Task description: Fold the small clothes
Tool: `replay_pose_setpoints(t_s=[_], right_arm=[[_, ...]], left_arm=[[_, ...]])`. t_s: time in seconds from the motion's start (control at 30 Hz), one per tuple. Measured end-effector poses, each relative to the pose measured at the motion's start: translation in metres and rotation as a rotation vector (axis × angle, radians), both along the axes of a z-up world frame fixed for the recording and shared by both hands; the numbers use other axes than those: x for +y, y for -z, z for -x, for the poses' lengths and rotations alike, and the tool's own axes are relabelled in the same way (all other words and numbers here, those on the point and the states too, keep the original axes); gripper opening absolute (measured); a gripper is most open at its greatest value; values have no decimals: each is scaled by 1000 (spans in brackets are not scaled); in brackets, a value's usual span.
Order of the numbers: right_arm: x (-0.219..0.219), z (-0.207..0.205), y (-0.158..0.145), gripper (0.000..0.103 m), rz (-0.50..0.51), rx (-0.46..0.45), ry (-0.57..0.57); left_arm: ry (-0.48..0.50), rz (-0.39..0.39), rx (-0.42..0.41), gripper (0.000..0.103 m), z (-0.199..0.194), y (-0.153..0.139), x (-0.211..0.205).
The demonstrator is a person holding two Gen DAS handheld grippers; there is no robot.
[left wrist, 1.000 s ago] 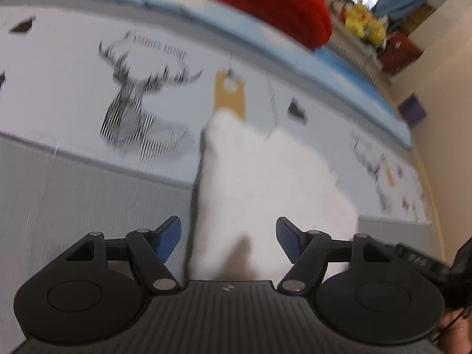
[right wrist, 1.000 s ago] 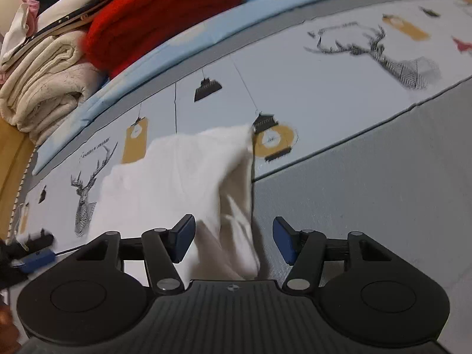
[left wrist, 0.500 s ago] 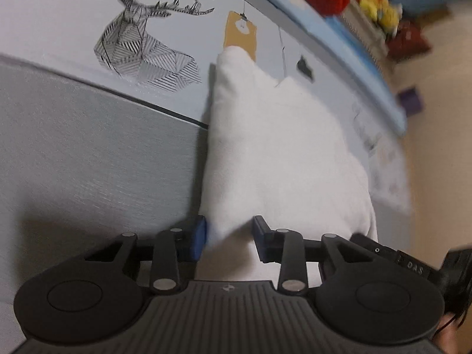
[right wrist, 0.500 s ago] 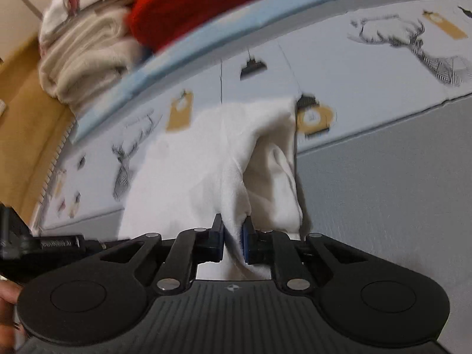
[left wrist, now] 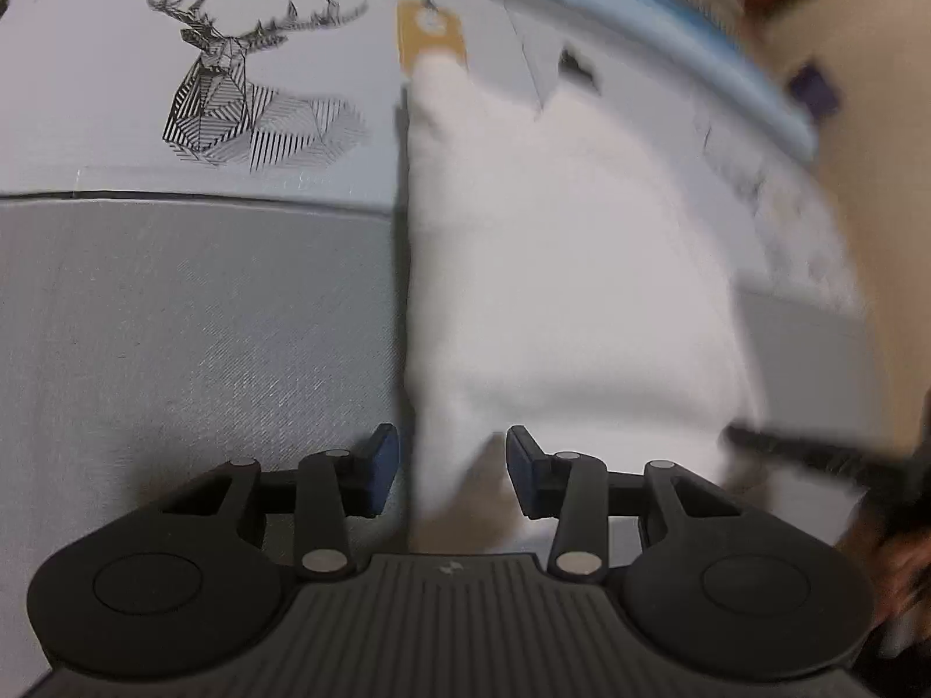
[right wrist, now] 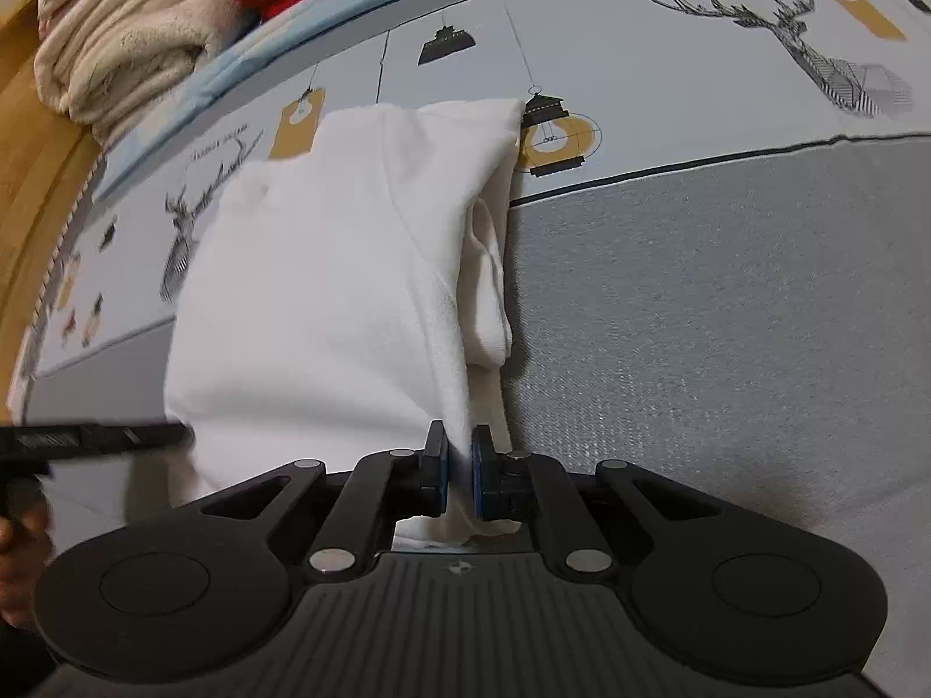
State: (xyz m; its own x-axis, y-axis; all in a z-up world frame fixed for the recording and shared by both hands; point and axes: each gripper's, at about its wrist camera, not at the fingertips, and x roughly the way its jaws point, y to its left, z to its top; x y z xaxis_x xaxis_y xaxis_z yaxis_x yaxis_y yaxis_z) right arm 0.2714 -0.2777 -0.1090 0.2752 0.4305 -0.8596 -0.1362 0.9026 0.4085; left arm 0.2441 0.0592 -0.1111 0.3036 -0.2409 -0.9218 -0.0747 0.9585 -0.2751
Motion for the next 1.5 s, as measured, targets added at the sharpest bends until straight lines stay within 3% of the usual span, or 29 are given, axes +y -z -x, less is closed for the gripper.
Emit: replay_pose_setpoints(t_s=[0.07,0.17,0.2,0.23,0.27,0.33,0.43,0.47,0.57,0.67,0.87,0.93,1.0,1.07,1.2,1.33,1.5], right_arm=[[5,1,4,8,48,11,-20],[7,4,9,29,136,33,-50],[6,6,10,34,165,43,-49],[4,7,10,34,191,46,-43],[0,9,7,34,212,32,-34],[-4,17,-13,34,243,-78,-13],[-10,38,-52,45,280,-322,38],[-12,45,-63,54,277,-380,50],[-20,70,-99,63,259,-518,101],[-27,105,-128,70,169,-600,125],[-19,178,-141,74,123,-657,75],[-13,197,-133,74,128,-648,67],[-5,209,-123,74,146,-617,60],[5,213,-116,74,181,-584,50],[16,208,-109,74,250,-593,35],[16,201,-103,74,232,-550,65],[16,198,-100,74,197,-519,80]], left_arm=[[64,-121,45,54,4,9,-11],[95,-185,-40,57,15,-11,-15],[101,-216,-93,65,20,-22,-17],[100,-252,-150,82,25,-33,-17],[88,-293,-206,89,33,-46,-17],[59,-349,-299,95,47,-70,-16],[9,-385,-427,96,72,-107,-18],[-10,-388,-473,96,84,-118,-20],[-56,-387,-575,96,122,-145,-35],[-82,-360,-629,96,160,-158,-53],[-167,-324,-580,96,221,-141,-84],[-154,-349,-586,96,235,-124,-94],[-126,-378,-525,96,230,-109,-103],[-148,-341,-526,96,226,-107,-102],[-162,-394,-528,97,211,-102,-102],[-191,-337,-474,97,201,-95,-96],[-166,-336,-483,97,202,-96,-102]])
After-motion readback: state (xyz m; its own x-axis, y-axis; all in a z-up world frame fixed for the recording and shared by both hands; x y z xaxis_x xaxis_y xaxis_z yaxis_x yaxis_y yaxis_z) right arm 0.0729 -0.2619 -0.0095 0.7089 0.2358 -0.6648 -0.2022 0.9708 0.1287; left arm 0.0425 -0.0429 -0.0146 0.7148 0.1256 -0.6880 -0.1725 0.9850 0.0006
